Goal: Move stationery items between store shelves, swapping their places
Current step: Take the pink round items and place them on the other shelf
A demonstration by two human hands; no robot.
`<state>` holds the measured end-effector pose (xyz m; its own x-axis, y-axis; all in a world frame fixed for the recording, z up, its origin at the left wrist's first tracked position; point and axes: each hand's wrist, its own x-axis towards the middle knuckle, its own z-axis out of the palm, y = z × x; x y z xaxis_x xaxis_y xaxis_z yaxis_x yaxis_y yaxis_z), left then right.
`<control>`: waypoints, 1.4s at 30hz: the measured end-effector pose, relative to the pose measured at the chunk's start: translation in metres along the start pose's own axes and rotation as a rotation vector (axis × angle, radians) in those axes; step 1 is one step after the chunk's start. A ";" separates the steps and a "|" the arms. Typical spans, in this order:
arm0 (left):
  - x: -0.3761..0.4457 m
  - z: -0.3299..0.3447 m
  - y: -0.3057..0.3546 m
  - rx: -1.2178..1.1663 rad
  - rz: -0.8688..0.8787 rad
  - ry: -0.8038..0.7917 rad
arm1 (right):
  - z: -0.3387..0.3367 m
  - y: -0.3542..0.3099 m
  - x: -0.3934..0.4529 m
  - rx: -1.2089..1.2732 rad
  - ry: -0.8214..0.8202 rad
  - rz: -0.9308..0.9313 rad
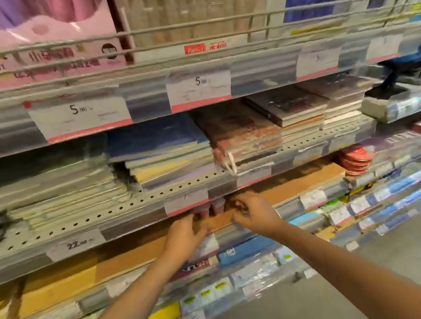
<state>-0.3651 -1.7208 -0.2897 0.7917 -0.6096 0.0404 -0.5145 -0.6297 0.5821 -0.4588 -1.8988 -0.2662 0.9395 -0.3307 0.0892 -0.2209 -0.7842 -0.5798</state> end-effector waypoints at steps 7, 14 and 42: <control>0.024 0.019 0.025 -0.026 -0.276 0.019 | 0.012 0.024 0.034 -0.131 -0.067 -0.066; 0.040 0.031 0.027 0.013 -0.381 -0.022 | 0.022 0.029 0.052 -0.147 -0.165 -0.083; -0.027 0.006 -0.002 -0.253 -0.267 0.328 | 0.034 -0.006 0.036 0.238 -0.193 -0.368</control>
<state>-0.3878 -1.7057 -0.2964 0.9679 -0.2334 0.0929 -0.2156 -0.5821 0.7840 -0.4146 -1.8882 -0.2867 0.9805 0.0681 0.1843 0.1807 -0.6813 -0.7094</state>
